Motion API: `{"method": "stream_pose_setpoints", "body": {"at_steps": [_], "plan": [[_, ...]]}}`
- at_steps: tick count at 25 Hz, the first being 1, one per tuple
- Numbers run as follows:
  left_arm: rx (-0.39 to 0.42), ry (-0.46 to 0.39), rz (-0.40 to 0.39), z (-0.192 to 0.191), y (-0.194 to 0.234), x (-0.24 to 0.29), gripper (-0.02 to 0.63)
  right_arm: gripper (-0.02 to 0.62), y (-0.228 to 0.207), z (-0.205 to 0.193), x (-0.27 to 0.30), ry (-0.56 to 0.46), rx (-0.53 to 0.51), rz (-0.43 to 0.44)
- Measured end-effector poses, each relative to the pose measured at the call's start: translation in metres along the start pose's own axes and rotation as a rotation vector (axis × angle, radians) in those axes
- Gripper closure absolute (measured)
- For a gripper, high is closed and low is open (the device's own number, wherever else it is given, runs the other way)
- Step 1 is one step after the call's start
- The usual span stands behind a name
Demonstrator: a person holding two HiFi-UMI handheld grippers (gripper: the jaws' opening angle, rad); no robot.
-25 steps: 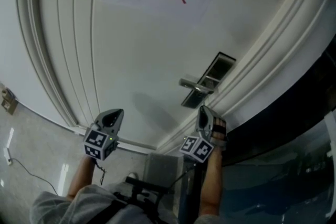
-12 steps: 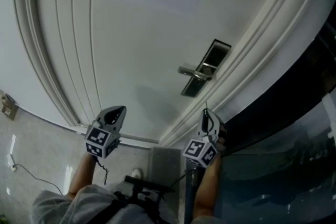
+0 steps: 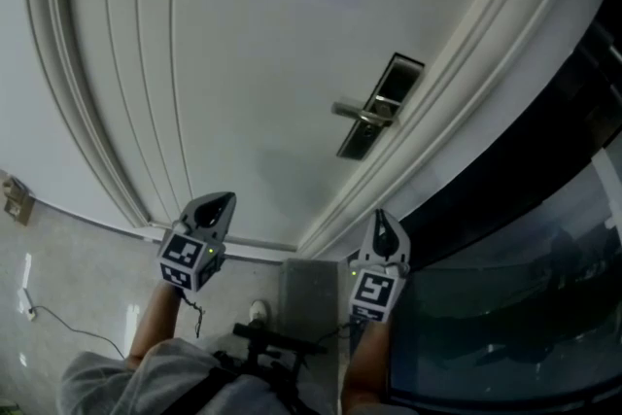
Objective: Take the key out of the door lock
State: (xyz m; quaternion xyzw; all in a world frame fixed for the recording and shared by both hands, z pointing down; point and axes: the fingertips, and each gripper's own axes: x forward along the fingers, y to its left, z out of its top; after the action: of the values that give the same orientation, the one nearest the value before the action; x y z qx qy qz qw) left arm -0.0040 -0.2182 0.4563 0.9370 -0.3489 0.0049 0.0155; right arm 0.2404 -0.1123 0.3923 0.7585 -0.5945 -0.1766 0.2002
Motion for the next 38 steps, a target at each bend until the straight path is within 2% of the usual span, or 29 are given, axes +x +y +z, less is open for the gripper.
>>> {"method": "stream_pose_setpoints", "body": {"at_steps": [4, 10, 13, 26, 38], "plan": [[-0.006, -0.005, -0.021, -0.002, -0.01, -0.009, 0.598, 0.572, 0.006, 0.004, -0.024, -0.02, 0.177, -0.031], [-0.011, -0.015, -0.042, -0.003, -0.022, -0.021, 0.598, 0.574, 0.022, -0.007, -0.052, -0.038, 0.403, 0.025], [-0.011, -0.012, -0.047, -0.007, -0.027, -0.026, 0.598, 0.574, 0.027, -0.011, -0.063, -0.035, 0.462, 0.023], [-0.014, -0.006, -0.063, -0.016, -0.043, -0.039, 0.598, 0.574, 0.045, -0.023, -0.097, -0.017, 0.48, 0.023], [-0.008, -0.007, -0.066, -0.014, -0.039, -0.044, 0.598, 0.575, 0.058, -0.02, -0.099, -0.015, 0.457, 0.05]]}}
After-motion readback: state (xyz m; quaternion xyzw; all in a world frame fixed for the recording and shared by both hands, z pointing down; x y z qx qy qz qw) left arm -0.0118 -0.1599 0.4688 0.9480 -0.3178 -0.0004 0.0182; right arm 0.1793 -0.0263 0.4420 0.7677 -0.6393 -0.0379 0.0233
